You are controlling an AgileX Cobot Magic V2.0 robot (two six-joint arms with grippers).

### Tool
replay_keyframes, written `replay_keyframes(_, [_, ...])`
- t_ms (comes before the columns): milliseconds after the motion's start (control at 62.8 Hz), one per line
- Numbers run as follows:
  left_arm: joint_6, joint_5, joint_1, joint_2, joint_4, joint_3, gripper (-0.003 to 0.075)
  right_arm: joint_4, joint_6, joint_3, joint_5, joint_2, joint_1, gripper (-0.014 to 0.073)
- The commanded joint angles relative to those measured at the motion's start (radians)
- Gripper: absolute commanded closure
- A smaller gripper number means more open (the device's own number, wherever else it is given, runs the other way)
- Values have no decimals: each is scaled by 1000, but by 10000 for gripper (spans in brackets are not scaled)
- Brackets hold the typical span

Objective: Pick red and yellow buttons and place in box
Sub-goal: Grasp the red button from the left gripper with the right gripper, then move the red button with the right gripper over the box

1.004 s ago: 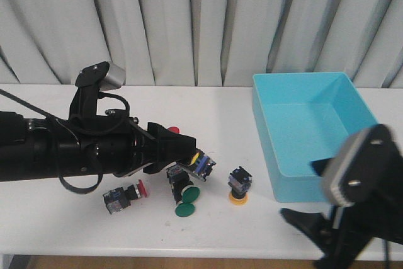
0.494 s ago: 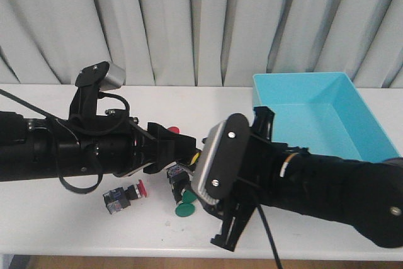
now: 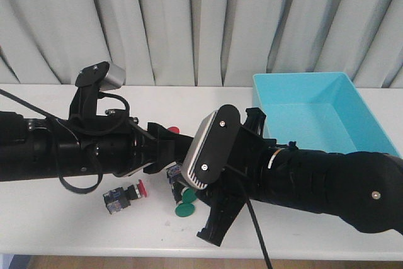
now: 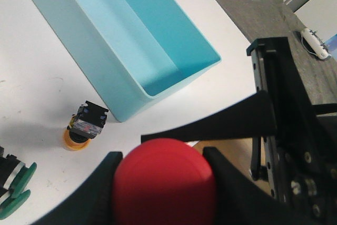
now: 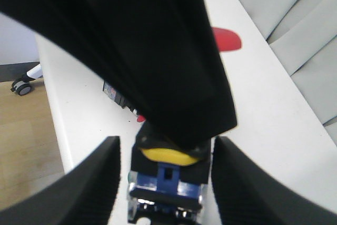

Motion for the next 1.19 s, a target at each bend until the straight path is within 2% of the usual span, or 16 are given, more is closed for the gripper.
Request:
replay_keyframes(0, [1,-8,-2,-32,-49,-27,582,11,-6,-34,-44,-25,-1,308])
replay_keyframes(112, [1,-10,-2,-32,-49,-27,582,11,-6,-34,-44,-25,-1,356])
replay_keyframes(319, [1,-11,-2,-32,-48,-27,559,11,-6,-34,-44,-25,-1,355])
replay_keyframes(382, [1,-11,-2,-32,-48,-27,517,11,-6,-34,-43,-25,-1,352])
replay_keyframes(574, [1,-7,-2,-32,-28,-27,318,11,-6,-34,-43,-25,-1,349])
replay_keyframes(589, [1,-7,-2,-32,-22,-27,244,11,-6,-34,-43,-25,-1,349])
replay_keyframes(797, [1,-7,-2,-32,-22,-27,245,11,6,-34,9,-26,-37,349])
replay_keyframes(988, [1,-2,-2,-32,-12,-27,245,7,142,-34,80,-26,-204,349])
replay_keyframes(1083, [1,4,-2,-32,-10,-27,245,-2,195,-37,127,-26,-321,349])
replay_keyframes(1179, [1,14,-2,-32,-3,-27,245,-41,282,-82,240,-15,-465,349])
